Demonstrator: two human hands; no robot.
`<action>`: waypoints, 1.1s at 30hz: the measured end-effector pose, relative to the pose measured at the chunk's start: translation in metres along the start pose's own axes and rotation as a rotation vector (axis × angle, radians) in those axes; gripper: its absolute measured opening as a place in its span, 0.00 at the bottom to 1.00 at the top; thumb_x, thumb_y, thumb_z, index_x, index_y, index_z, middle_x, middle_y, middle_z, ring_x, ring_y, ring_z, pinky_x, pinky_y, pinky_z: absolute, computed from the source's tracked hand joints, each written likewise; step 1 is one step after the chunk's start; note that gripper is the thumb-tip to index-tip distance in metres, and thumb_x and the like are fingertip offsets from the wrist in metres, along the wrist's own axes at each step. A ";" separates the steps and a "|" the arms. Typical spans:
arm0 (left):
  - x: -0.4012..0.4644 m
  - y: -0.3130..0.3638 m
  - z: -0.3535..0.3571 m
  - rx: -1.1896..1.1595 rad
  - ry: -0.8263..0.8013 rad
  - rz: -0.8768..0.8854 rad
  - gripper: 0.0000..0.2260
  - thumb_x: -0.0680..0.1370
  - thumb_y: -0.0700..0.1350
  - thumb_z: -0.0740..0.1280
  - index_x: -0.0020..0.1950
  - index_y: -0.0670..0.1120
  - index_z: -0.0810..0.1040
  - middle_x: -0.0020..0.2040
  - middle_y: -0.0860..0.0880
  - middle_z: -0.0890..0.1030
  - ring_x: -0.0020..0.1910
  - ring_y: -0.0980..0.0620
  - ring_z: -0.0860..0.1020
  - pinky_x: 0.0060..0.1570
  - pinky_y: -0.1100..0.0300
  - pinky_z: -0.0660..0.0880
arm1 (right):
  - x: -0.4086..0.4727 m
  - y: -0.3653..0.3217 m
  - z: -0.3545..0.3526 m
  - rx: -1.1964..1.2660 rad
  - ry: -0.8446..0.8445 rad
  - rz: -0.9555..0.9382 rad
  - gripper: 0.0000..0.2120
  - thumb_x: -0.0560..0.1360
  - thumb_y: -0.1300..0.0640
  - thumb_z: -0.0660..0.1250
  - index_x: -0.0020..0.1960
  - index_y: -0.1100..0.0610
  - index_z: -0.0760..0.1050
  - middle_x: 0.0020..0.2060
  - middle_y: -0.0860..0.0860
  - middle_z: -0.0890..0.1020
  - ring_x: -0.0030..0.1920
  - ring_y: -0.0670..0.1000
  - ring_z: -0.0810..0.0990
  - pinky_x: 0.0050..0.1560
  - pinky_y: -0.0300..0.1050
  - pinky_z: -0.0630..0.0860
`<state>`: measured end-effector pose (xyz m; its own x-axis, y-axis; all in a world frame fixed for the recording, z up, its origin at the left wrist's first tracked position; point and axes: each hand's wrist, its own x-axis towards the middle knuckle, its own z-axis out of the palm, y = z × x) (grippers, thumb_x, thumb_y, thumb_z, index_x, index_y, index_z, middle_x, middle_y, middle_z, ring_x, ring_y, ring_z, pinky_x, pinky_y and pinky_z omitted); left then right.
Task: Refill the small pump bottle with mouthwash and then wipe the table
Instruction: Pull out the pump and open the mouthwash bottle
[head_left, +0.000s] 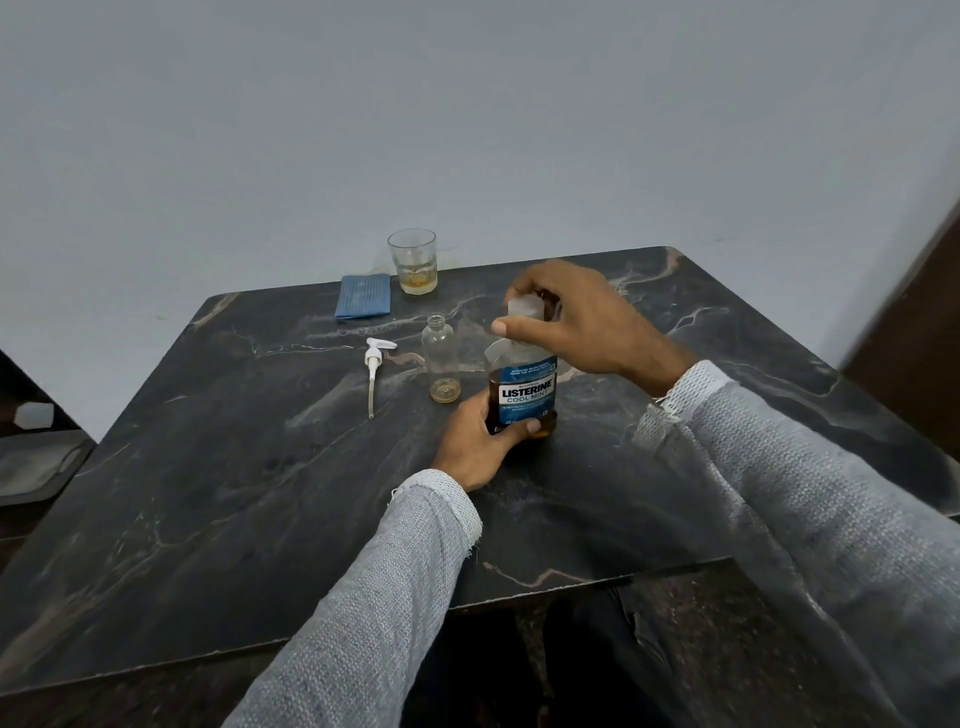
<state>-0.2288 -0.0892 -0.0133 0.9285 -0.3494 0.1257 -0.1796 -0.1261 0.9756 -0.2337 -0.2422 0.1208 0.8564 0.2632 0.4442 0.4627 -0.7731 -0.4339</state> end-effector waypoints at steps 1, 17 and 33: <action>0.000 0.000 0.000 0.008 0.002 -0.004 0.18 0.73 0.40 0.74 0.60 0.51 0.76 0.57 0.53 0.83 0.58 0.59 0.80 0.64 0.57 0.73 | 0.000 0.000 -0.005 0.046 -0.057 -0.007 0.16 0.74 0.45 0.70 0.55 0.55 0.77 0.48 0.46 0.78 0.43 0.40 0.74 0.39 0.30 0.68; 0.000 -0.002 -0.001 0.062 0.019 -0.040 0.21 0.72 0.45 0.75 0.64 0.51 0.75 0.60 0.53 0.81 0.61 0.56 0.78 0.66 0.50 0.72 | 0.003 -0.008 -0.011 0.171 -0.128 -0.003 0.17 0.71 0.55 0.70 0.57 0.50 0.69 0.48 0.48 0.76 0.47 0.45 0.75 0.44 0.35 0.72; -0.002 0.001 -0.001 0.105 0.032 -0.052 0.22 0.72 0.46 0.74 0.65 0.52 0.74 0.62 0.53 0.80 0.61 0.57 0.77 0.66 0.53 0.71 | 0.000 -0.008 -0.008 0.083 -0.004 0.062 0.21 0.71 0.43 0.71 0.58 0.50 0.68 0.45 0.47 0.75 0.42 0.45 0.74 0.38 0.35 0.69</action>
<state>-0.2307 -0.0878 -0.0121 0.9470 -0.3104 0.0825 -0.1623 -0.2408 0.9569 -0.2388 -0.2409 0.1306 0.8848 0.2189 0.4114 0.4261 -0.7375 -0.5239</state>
